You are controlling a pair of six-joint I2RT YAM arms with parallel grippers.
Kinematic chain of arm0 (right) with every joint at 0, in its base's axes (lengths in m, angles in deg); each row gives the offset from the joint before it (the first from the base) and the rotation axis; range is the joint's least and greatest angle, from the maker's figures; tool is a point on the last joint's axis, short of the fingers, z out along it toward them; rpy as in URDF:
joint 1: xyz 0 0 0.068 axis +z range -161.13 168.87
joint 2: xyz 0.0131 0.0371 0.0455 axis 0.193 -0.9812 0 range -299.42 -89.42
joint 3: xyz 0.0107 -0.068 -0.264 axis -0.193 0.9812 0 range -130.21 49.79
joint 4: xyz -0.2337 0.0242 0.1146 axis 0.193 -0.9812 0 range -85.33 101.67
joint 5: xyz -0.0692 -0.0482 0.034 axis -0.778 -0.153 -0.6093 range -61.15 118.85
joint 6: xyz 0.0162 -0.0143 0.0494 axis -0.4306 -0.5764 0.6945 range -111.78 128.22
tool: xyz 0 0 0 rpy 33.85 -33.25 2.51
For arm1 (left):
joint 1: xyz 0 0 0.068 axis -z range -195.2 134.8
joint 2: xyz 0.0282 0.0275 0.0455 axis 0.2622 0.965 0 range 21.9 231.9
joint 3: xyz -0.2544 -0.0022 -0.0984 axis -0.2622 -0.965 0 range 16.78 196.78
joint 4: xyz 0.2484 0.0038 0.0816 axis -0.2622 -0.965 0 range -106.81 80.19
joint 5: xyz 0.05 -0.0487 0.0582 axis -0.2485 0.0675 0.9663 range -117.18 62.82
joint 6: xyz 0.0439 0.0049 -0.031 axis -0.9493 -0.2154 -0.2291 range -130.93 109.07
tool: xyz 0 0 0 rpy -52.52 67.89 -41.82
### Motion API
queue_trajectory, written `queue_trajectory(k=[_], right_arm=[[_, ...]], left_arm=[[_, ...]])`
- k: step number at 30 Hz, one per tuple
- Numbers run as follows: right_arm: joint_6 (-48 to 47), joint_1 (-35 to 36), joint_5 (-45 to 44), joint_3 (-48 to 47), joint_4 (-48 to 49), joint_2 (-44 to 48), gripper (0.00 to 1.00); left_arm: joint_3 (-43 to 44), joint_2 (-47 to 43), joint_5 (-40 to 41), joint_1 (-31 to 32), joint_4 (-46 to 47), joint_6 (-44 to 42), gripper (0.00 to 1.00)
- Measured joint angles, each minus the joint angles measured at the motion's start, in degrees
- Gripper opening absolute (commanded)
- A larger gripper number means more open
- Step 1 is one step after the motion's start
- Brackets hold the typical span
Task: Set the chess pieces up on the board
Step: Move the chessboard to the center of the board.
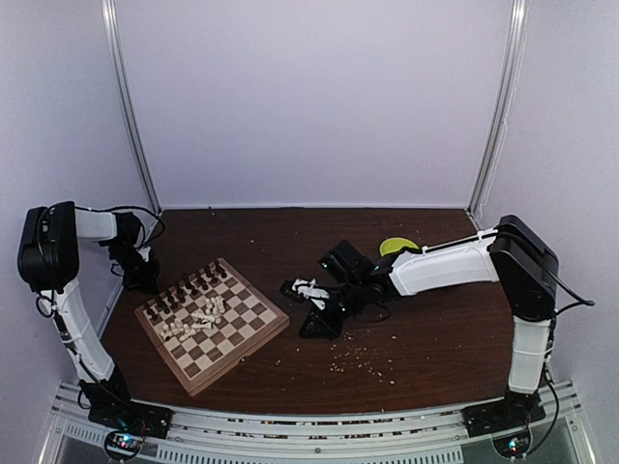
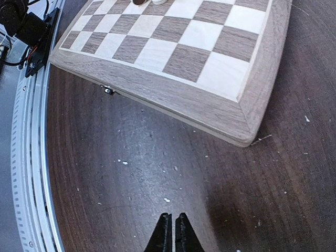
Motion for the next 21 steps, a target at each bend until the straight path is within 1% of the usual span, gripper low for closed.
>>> queue_trajectory(k=[4,8,15,21], right_arm=[[0.13,-3.19,1.57,0.42,0.0,0.11,0.04],[1.11,-8.02,3.3,1.57,0.35,1.44,0.04],[3.63,-15.58,5.9,3.43,1.42,4.55,0.04],[5.29,-18.6,6.73,5.09,2.16,6.93,0.02]], left_arm=[[-1.62,-1.29,0.24,2.91,-0.15,0.59,0.0],[-2.25,-1.66,-0.76,5.92,0.13,1.2,0.0],[-3.15,-1.97,-4.28,12.13,0.24,3.19,0.0],[-5.66,-3.61,-6.21,16.11,0.74,6.69,0.0]])
